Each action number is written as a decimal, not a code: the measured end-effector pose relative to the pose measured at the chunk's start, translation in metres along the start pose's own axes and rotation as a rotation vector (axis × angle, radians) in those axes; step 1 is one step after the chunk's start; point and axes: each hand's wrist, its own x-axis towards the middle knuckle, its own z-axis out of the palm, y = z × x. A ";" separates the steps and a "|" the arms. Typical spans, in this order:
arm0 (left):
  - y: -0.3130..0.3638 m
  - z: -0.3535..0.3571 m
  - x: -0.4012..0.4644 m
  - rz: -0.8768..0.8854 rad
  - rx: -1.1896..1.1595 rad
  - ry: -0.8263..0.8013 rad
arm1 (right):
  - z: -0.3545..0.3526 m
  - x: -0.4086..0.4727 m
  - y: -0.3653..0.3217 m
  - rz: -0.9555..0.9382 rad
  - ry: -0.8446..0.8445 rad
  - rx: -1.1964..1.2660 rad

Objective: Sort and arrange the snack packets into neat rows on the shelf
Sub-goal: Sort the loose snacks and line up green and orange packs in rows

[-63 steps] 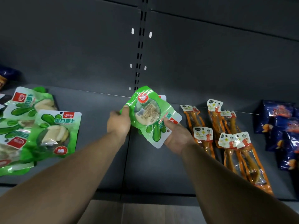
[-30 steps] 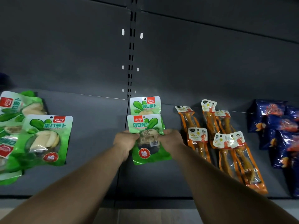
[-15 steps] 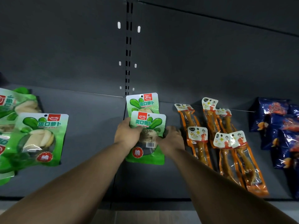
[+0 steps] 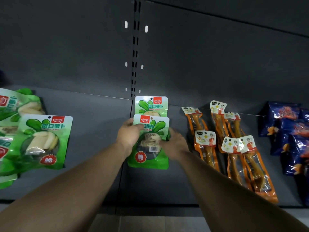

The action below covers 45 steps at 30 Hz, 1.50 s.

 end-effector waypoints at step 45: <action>0.039 -0.215 -0.016 -0.057 1.105 0.734 | 0.082 -0.032 -0.094 -0.209 0.343 0.072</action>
